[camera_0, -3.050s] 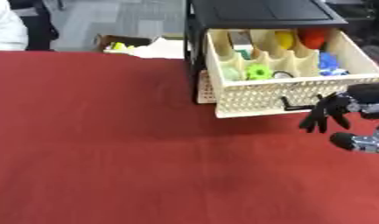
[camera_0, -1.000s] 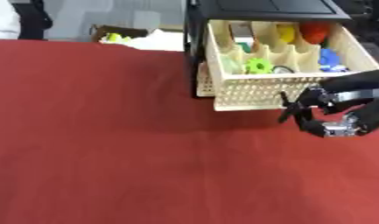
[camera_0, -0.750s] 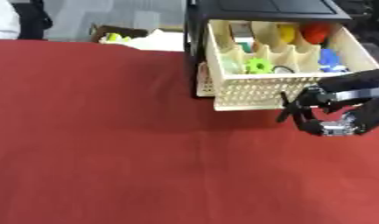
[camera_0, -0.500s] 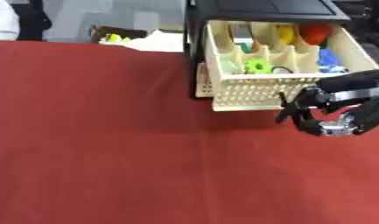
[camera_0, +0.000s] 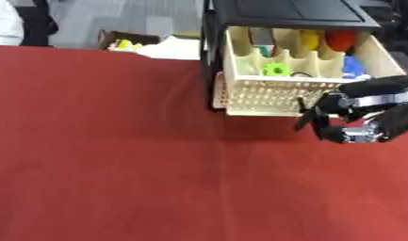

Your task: Pick up objects from table and place into drawer.

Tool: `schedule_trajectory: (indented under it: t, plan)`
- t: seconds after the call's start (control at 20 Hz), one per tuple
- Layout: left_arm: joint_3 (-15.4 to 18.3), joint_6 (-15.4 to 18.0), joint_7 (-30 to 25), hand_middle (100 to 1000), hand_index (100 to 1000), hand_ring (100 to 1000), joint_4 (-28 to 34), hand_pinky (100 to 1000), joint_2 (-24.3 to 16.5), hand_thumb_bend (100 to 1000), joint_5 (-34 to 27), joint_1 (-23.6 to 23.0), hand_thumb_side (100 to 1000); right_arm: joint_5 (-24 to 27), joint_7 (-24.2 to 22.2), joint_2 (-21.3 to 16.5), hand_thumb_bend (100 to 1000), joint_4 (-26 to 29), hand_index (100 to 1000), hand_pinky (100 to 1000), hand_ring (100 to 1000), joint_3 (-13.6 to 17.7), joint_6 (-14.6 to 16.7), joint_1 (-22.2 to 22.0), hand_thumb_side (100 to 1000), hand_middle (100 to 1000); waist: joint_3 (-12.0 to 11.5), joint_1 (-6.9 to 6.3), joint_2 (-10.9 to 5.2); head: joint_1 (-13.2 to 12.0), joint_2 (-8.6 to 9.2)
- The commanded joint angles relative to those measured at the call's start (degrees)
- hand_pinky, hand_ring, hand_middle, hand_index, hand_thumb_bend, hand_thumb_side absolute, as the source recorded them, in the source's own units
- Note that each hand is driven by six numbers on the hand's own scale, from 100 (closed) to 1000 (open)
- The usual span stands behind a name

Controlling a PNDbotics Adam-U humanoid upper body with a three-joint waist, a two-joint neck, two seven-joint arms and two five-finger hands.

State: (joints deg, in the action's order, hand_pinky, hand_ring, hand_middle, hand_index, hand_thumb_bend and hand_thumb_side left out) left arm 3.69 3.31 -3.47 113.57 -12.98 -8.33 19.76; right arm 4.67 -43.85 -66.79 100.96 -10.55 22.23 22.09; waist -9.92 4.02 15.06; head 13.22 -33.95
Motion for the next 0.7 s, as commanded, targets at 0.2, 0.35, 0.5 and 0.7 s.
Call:
schedule_trajectory:
  t: [0.2,0.35,0.5,0.7]
  plan:
    - [0.4,0.1,-0.2,688,877,686,1.0,691,-0.3,100,0.2,0.7,1000,0.1,-8.1,-1.0,100,-2.0,891,254,525,1.4,8.4,0.9,1000,534,-0.2,-0.15,-0.52,0.2,1.12]
    - [0.5,0.1,-0.2,688,877,686,1.0,691,-0.3,100,0.3,0.6,1000,-0.1,-8.1,-0.9,100,-2.7,889,253,524,1.8,8.7,0.9,1000,532,-0.2,-0.22,-0.43,0.2,1.27]
    - [0.5,0.1,-0.3,689,877,687,1.0,691,-0.3,100,0.4,0.6,1000,0.2,-8.1,-0.9,100,-3.0,887,251,523,2.0,9.0,1.1,1000,529,-0.2,-0.25,-0.29,0.2,1.39]
    - [0.5,0.2,-0.5,690,878,687,1.0,690,-0.3,100,0.5,0.6,1000,0.6,-8.1,-0.8,100,-3.4,885,249,522,2.2,9.2,1.6,1000,528,-0.5,-0.26,-0.08,0.3,1.88]
